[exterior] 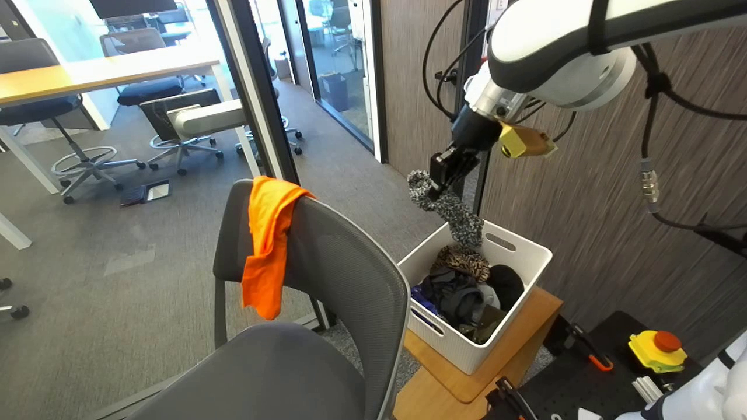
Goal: Pick up the sock from the box and put it on the chair's headrest
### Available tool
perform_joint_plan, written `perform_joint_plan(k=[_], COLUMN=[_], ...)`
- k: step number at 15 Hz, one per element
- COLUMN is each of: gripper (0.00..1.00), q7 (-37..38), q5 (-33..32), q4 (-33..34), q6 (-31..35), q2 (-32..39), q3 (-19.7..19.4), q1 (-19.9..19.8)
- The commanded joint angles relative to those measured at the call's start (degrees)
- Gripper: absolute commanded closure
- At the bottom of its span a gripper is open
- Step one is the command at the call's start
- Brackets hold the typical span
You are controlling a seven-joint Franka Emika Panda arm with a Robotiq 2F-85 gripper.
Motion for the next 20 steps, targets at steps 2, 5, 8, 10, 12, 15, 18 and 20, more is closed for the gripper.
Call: perform_joint_plan(k=[2, 5, 8, 10, 12, 15, 18, 20], gripper=[0.91, 0.91, 0.91, 0.91, 0.91, 0.91, 0.92, 0.91], q7=[5.88, 4.35, 1.57, -1.77, -4.97, -8.58, -7.95, -7.88], q5=[-0.23, 0.46, 0.46, 0.36, 0.63, -0.72, -6.3, -10.6], q4=[1.8, 1.24, 0.38, -0.67, -1.98, -3.59, -4.65, -5.12], q6=[3.99, 10.7, 17.84, 21.76, 24.47, 25.63, 25.55, 25.96], q2=[-4.73, -5.87, -5.33, -4.4, -3.85, -3.38, -2.22, -2.53], q3=[2.51, 3.92, 4.71, 4.42, 3.67, 3.38, 5.98, 7.13], q1=[4.89, 8.66, 13.06, 16.49, 19.67, 22.79, 22.58, 22.71])
